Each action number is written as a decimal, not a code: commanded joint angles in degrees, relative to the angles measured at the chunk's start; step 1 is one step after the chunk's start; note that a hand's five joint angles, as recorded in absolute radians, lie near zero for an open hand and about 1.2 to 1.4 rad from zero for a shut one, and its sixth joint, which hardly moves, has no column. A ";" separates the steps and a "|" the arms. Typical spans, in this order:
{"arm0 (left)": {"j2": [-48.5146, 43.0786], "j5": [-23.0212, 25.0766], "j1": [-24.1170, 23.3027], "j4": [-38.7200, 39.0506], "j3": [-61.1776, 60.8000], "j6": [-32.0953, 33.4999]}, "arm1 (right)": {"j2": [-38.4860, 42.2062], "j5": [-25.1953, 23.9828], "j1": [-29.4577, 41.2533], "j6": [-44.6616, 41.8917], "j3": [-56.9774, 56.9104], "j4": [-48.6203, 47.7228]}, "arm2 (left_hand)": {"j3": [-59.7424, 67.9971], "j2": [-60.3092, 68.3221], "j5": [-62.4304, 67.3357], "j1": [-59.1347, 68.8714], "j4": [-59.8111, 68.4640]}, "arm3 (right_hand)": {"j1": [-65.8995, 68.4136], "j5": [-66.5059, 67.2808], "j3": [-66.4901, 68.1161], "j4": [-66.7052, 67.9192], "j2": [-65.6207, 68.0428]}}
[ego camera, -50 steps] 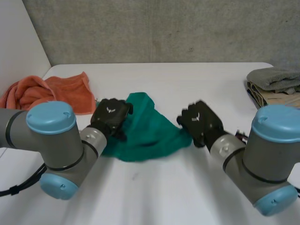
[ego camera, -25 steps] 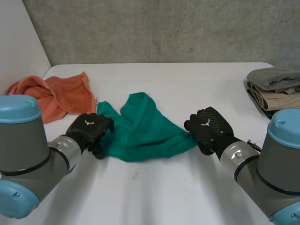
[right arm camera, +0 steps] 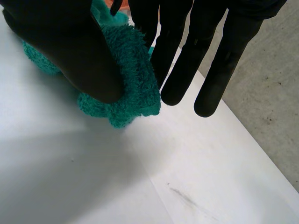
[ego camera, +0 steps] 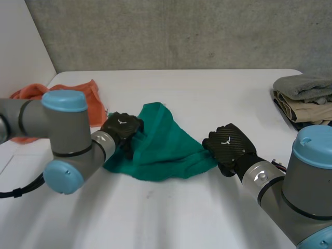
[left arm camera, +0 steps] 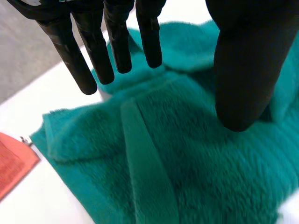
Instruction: Fold the laundry.
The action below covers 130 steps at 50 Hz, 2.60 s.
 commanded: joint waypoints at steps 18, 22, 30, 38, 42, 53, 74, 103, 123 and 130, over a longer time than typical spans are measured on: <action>10.29 -7.46 -1.42 -3.69 8.07 2.46 | -0.92 2.63 -2.22 -1.16 -9.39 4.00 | 53.61 53.53 53.05 54.30 53.22 | 16.79 13.93 11.92 11.54 12.83; 18.47 -5.80 -1.24 -4.83 5.43 1.40 | -2.59 2.81 -3.45 0.24 -14.74 10.85 | 53.61 53.53 53.05 54.30 53.22 | 16.79 13.93 11.92 11.54 12.83; 30.69 -0.87 -0.28 -20.81 0.07 3.77 | -4.44 1.41 -7.58 5.00 -28.90 32.20 | 53.61 53.53 53.05 54.30 53.22 | 16.79 13.93 11.92 11.54 12.83; 34.05 1.68 -0.10 -23.39 -6.69 8.77 | -3.92 -4.65 -7.06 -4.74 -31.20 45.05 | 53.61 53.53 53.05 54.30 53.22 | 16.79 13.93 11.92 11.54 12.83; 29.05 0.02 0.07 -19.17 -6.97 11.06 | -0.24 -4.57 -6.09 -8.53 -29.53 44.97 | 53.61 53.53 53.05 54.30 53.22 | 16.79 13.93 11.92 11.54 12.83; 14.35 -5.53 1.30 3.76 14.37 12.74 | 13.83 5.34 -3.54 -5.12 -47.43 27.94 | 53.61 53.53 53.05 54.30 53.22 | 16.79 13.93 11.92 11.54 12.83; 26.22 -1.66 5.35 29.27 0.00 0.79 | 1.01 0.79 -4.25 0.60 -30.94 -8.31 | 53.61 53.53 53.05 54.30 53.22 | 16.79 13.93 11.92 11.54 12.83; 30.78 2.03 7.46 25.23 -37.28 1.23 | -1.45 1.50 -3.36 -4.32 -14.48 13.40 | 53.61 53.53 53.05 54.30 53.22 | -44.44 -47.31 -49.32 -49.70 -48.41; 39.84 5.46 8.34 23.47 -40.28 0.79 | 29.12 -10.55 -8.29 -25.67 -51.22 28.00 | 53.61 53.53 53.05 54.30 53.22 | -45.63 -48.50 -50.51 -50.89 -49.60; 40.89 5.46 8.25 23.38 -40.10 0.61 | 37.56 -14.94 -8.20 -34.19 -57.55 27.65 | 53.61 53.53 53.05 54.30 53.22 | -45.63 -48.50 -50.51 -50.89 -49.60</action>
